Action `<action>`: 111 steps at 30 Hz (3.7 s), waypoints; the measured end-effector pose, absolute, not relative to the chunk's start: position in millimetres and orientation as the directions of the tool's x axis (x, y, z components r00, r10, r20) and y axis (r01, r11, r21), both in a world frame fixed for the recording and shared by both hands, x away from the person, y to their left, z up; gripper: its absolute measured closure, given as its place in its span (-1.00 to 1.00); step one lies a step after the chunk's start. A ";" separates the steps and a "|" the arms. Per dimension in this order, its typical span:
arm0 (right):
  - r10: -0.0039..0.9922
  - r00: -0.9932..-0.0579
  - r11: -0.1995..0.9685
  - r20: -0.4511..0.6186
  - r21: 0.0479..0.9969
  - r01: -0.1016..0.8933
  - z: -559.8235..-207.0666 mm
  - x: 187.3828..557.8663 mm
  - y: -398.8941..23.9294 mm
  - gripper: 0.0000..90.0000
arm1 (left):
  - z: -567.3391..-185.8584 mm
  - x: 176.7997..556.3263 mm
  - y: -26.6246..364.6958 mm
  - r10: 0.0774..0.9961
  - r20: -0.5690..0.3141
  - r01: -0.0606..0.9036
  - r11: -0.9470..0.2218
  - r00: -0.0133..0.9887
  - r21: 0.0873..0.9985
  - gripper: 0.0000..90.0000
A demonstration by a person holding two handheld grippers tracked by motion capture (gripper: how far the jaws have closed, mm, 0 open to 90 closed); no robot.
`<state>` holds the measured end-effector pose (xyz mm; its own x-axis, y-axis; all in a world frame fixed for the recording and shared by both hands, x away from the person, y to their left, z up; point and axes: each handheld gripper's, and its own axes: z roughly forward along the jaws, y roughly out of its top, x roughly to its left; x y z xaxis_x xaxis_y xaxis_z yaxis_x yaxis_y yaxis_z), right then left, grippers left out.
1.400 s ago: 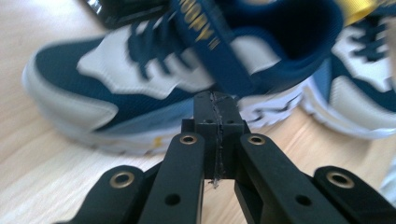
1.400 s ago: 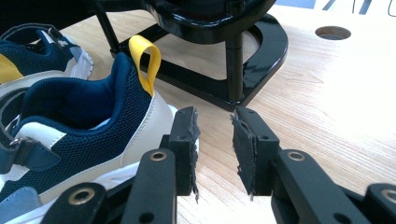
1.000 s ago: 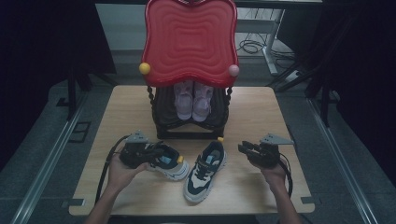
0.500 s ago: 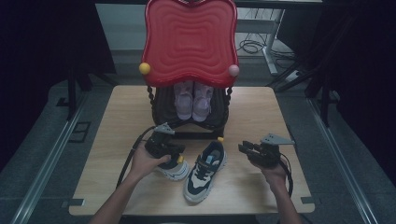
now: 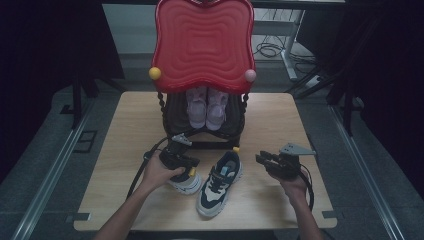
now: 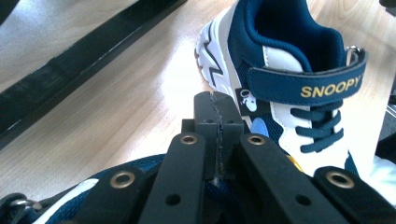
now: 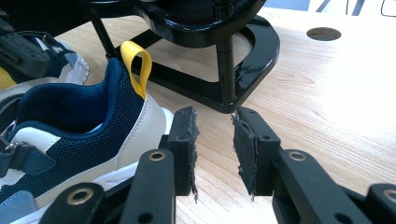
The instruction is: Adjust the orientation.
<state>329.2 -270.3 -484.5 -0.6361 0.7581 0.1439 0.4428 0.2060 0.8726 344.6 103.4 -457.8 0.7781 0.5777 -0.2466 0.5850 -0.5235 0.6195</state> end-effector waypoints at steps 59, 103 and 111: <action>0.765 -0.628 0.197 0.146 0.875 0.443 -483.8 329.6 -273.0 0.52 | -433.3 258.5 198.2 0.620 -0.185 0.563 -0.494 0.762 0.662 1.00; 0.571 -0.816 0.413 0.091 0.827 0.381 -435.7 347.5 -202.8 0.99 | -471.2 288.2 249.2 0.728 -0.324 0.627 -0.183 0.604 0.758 0.11; 0.549 -0.831 0.474 0.091 0.785 0.399 -438.1 371.7 -161.6 0.99 | -478.1 288.3 251.4 0.728 -0.340 0.644 -0.180 0.595 0.743 0.11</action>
<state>371.7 -161.6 -438.1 -0.8310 0.5487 0.0911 0.3989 0.4739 0.7851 288.3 251.4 -478.1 0.5954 0.7280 -0.3399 0.6444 -0.1800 0.7432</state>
